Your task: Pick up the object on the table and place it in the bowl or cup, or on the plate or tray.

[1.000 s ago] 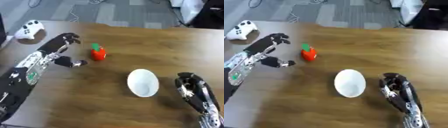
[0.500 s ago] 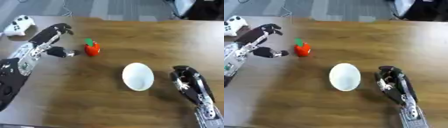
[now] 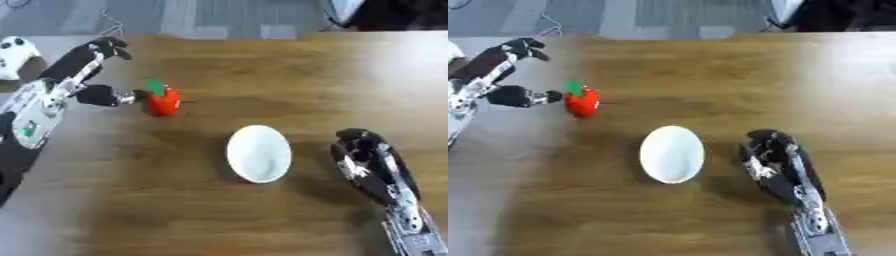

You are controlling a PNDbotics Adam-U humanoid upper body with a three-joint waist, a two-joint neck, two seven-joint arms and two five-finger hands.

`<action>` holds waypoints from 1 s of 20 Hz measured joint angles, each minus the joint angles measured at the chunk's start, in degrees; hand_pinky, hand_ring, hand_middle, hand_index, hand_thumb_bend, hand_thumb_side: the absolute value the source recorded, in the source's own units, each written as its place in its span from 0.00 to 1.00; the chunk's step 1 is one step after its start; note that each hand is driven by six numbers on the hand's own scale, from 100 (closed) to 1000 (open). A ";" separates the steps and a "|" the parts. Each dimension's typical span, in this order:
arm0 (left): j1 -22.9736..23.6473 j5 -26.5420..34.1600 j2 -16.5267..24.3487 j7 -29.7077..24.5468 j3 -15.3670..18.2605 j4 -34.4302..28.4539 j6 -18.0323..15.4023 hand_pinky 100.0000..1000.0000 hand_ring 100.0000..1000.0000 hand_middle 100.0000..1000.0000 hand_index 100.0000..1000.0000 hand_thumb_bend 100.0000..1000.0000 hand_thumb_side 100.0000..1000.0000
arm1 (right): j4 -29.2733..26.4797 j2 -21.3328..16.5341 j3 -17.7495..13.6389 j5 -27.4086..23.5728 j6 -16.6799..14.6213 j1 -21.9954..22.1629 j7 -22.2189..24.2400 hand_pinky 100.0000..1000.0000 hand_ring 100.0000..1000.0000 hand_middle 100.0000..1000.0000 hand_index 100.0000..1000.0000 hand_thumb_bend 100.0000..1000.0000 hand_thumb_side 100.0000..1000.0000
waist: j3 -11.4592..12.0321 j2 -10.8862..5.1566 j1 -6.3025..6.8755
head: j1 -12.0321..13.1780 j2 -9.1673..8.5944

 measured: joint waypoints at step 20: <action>-1.18 -1.68 -1.61 1.38 -0.01 0.00 0.44 1.00 1.00 0.81 0.76 0.79 0.74 | 0.29 0.02 0.00 -0.56 -0.04 -1.73 0.29 0.06 0.36 0.46 0.67 0.40 0.37 | -2.51 2.60 -1.03 | 4.69 -2.47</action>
